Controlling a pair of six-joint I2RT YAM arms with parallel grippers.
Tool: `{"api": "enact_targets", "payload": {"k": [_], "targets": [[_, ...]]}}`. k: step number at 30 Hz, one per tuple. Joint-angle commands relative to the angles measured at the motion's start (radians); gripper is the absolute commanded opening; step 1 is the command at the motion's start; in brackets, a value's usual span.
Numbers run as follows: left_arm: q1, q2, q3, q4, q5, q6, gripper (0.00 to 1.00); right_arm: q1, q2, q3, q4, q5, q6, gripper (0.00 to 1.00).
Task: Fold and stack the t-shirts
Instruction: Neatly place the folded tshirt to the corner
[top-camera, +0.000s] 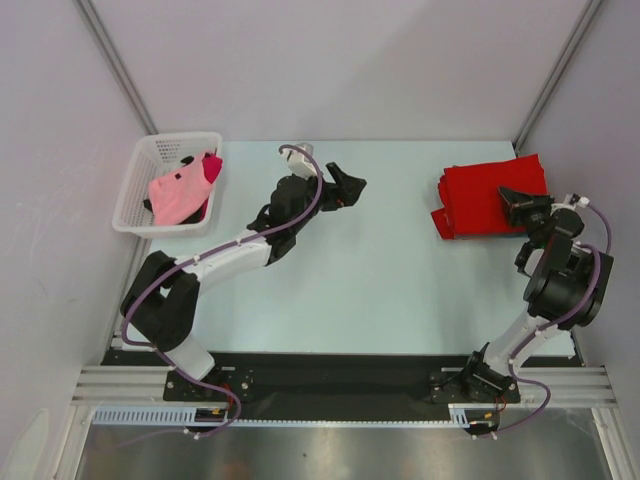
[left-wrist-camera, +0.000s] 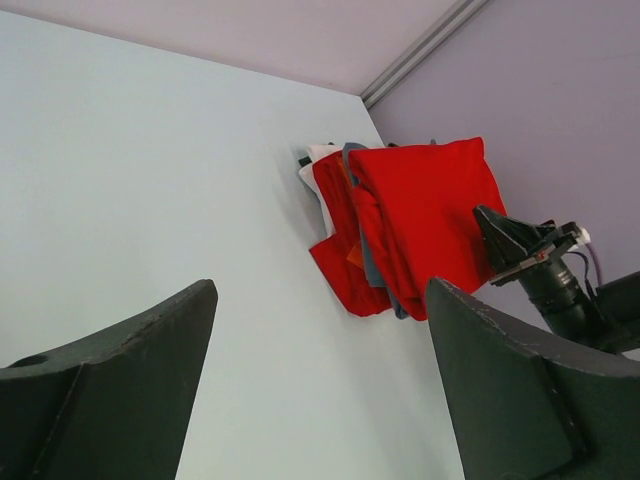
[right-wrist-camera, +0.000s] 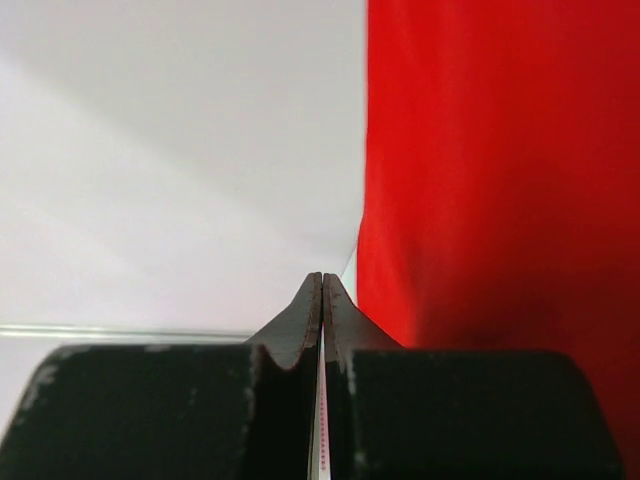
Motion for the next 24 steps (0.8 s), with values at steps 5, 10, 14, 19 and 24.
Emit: {"api": "enact_targets", "payload": {"k": [5, 10, 14, 19, 24], "targets": [[0.009, -0.011, 0.055, -0.011, 0.014, 0.033, 0.91, -0.037, 0.251, 0.063, 0.261, 0.046, 0.175, 0.0], [0.009, -0.02, 0.065, -0.045, 0.001, 0.058, 0.91, -0.034, 0.212, 0.062, 0.264, 0.089, 0.195, 0.0], [0.008, -0.028, 0.061, -0.048, -0.006, 0.059, 0.91, -0.033, 0.157, 0.088, 0.258, 0.092, 0.261, 0.0], [0.009, -0.012, 0.067, -0.033, 0.012, 0.038, 0.91, 0.007, 0.169, 0.232, 0.125, 0.115, 0.27, 0.0], [0.009, 0.008, 0.056, -0.013, 0.024, 0.029, 0.91, 0.055, 0.221, 0.364, -0.06, 0.226, 0.261, 0.0]]}}
